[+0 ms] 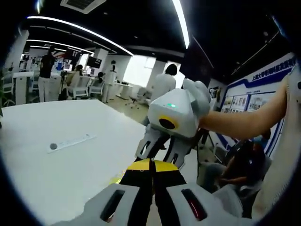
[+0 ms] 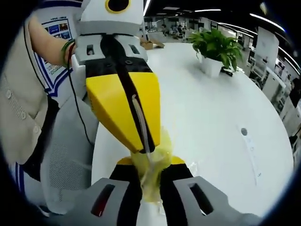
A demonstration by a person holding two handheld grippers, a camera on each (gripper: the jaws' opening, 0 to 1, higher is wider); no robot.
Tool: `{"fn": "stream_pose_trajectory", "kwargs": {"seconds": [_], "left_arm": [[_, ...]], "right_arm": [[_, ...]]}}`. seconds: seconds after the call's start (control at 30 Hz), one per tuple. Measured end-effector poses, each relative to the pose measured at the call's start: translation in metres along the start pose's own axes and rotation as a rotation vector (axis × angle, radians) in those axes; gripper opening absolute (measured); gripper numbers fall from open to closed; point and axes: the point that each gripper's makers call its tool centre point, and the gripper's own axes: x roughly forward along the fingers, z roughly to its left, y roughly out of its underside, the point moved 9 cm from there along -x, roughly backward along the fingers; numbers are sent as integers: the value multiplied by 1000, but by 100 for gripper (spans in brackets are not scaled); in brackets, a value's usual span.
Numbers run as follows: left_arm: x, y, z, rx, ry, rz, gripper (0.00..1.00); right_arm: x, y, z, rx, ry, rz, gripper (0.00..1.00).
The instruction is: Compare the silicone blocks by pressing each to a similar depth, holding the contact briefly, and releasing to observe deformation and rebound differences across the visible hardness samples.
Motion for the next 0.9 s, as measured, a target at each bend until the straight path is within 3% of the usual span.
{"fn": "stream_pose_trajectory", "kwargs": {"seconds": [0.9], "left_arm": [[2,1,0,8,0,16,0]], "right_arm": [[0,3,1,21,-8,20,8]]}}
